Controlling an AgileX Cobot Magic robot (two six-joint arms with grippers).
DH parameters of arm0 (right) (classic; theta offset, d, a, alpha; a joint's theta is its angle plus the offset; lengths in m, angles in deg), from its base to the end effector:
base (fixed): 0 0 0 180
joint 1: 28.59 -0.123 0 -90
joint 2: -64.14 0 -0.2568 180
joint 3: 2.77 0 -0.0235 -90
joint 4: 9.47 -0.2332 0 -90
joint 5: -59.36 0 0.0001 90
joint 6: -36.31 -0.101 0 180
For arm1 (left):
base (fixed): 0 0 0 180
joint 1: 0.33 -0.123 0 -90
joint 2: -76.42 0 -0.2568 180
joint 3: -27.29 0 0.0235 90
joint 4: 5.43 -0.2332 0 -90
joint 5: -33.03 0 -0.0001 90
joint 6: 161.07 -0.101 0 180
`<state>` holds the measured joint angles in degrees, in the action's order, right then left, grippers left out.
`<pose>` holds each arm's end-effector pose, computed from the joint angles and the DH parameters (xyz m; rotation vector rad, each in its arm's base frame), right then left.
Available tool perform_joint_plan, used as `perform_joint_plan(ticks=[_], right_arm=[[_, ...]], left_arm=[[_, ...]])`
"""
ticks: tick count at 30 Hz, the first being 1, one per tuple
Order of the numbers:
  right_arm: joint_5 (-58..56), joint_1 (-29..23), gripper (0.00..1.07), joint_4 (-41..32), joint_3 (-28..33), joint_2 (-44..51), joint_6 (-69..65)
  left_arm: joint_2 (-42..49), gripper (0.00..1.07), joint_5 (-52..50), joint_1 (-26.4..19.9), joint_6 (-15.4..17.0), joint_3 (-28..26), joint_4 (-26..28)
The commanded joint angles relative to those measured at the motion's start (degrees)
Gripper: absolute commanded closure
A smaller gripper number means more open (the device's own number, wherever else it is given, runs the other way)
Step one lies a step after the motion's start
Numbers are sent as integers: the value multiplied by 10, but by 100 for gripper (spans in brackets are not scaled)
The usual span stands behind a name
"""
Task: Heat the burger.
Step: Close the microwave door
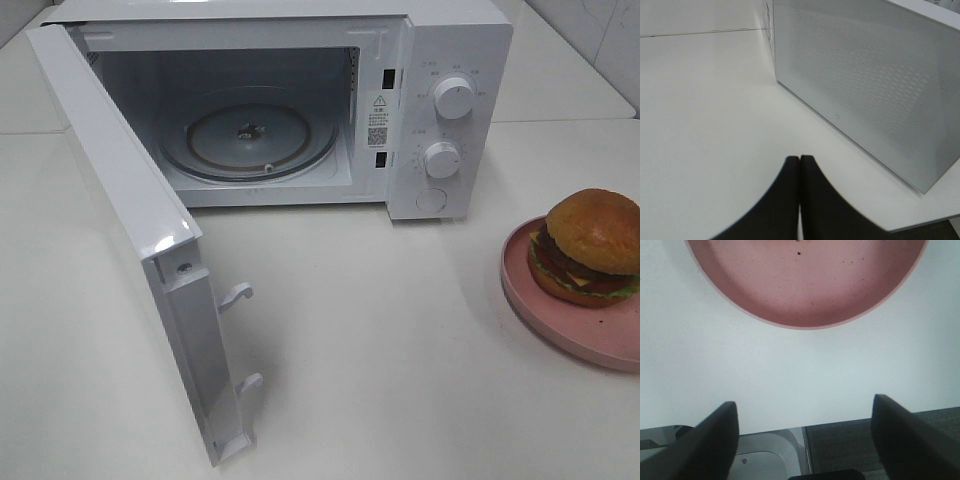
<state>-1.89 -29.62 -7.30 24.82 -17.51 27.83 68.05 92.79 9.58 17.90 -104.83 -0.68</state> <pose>0.2073 0.0004 0.2229 0.1702 2.9683 -0.0309 0.0158 -0.0101 0.2653 0.1963 2.0181 -0.1969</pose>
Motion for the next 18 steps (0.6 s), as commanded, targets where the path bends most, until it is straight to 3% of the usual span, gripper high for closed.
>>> perform_joint_plan(ticks=[1,4,18], right_arm=[[-14,2,35,-2,15,44,17],[-7,2,36,-7,48,140,29],[32,2,36,-35,179,424,68]], left_arm=[[4,107,-5,1,0,1,-1],[4,107,-5,1,0,1,-1],[4,107,-5,1,0,1,-1]])
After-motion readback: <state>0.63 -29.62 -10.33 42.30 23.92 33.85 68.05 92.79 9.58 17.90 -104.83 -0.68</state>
